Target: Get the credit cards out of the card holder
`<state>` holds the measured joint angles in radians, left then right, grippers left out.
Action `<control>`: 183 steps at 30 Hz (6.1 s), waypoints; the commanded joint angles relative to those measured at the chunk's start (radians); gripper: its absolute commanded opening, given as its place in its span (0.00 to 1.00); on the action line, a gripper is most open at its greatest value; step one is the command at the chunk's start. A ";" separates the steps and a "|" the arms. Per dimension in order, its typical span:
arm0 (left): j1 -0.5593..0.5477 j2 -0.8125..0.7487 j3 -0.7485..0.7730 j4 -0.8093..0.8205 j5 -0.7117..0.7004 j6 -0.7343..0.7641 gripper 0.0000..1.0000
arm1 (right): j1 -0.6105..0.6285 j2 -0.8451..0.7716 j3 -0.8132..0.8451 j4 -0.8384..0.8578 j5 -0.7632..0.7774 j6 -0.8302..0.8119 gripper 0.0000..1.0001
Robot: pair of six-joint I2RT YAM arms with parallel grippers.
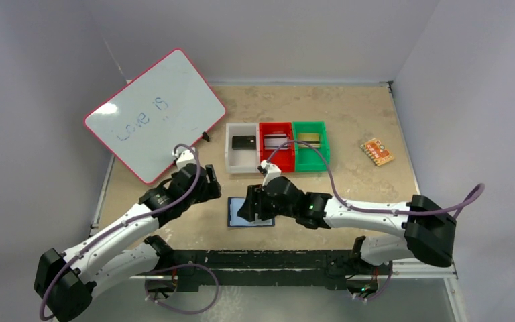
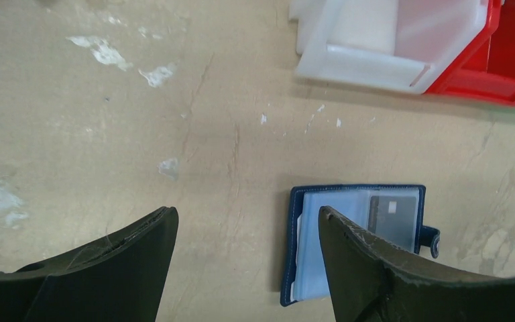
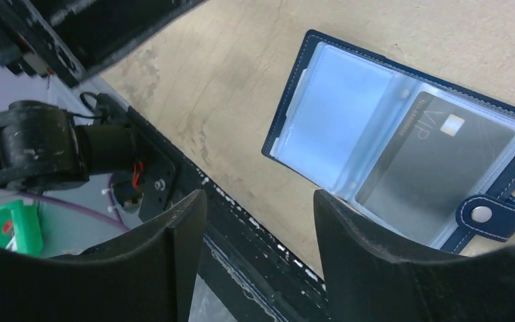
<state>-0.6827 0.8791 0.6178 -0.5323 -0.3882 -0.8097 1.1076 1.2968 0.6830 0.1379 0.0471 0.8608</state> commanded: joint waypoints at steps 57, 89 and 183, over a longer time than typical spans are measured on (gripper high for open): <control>-0.158 0.211 -0.162 0.304 0.310 -0.049 0.30 | 0.046 0.225 0.132 -0.312 0.262 0.221 0.58; -0.175 0.176 -0.156 0.301 0.290 -0.064 0.07 | 0.046 0.253 0.246 -0.428 0.319 0.174 0.71; -0.189 0.192 -0.148 0.320 0.296 -0.072 0.00 | 0.046 0.224 0.241 -0.347 0.238 0.146 0.85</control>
<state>-0.8600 1.0828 0.4404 -0.2520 -0.0956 -0.8722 1.1500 1.5196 0.9123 -0.2012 0.2687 0.9546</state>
